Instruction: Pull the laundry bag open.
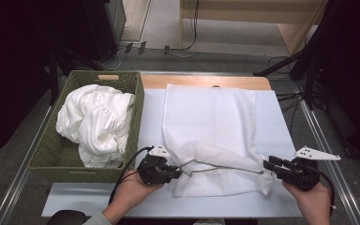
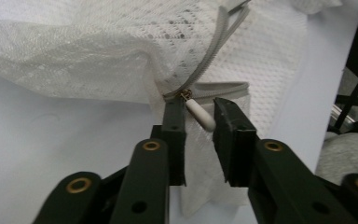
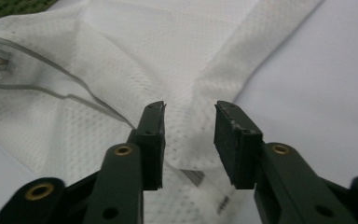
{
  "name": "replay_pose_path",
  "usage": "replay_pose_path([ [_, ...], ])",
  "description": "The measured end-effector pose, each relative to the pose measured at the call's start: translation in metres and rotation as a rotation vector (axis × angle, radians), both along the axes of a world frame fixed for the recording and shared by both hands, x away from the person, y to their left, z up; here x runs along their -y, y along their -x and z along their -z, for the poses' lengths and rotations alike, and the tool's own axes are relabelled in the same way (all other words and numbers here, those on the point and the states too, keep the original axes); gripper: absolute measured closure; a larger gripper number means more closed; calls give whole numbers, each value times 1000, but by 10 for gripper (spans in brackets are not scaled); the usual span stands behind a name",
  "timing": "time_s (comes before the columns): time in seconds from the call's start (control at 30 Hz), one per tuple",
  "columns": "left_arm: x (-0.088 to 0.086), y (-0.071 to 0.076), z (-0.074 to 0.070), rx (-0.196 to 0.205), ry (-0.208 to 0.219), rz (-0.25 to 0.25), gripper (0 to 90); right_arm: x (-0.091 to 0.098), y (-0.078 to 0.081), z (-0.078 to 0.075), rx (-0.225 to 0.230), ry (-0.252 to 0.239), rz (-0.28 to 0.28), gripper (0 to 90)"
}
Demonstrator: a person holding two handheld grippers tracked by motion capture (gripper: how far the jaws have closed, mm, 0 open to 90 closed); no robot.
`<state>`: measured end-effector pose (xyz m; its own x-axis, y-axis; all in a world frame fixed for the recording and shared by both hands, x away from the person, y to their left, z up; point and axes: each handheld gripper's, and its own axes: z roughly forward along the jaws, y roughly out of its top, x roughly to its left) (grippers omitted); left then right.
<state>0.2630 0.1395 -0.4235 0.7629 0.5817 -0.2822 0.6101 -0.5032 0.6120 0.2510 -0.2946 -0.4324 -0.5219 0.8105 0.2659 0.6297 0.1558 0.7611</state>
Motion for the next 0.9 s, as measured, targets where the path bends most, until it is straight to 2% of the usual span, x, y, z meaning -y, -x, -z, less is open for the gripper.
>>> replay_pose_path([
  [0.2, -6, 10, -15, 40, 23, 8, 618, -17, -3, 3, -21, 24, -33, 491],
  [0.33, -9, 12, -20, 38, 45, 7, 579, -27, -4, 2, -18, 2, -41, 447],
  [0.57, -9, 13, -26, 34, 64, 16, 490, -45, -8, 3, -3, 31, -78, 437],
  [0.7, -11, 14, -28, 24, 81, 21, 456, -55, -11, 4, -1, 28, -91, 444],
  [0.9, -15, 16, -31, 33, 84, 29, 434, -70, -14, 3, 7, 23, -118, 462],
])
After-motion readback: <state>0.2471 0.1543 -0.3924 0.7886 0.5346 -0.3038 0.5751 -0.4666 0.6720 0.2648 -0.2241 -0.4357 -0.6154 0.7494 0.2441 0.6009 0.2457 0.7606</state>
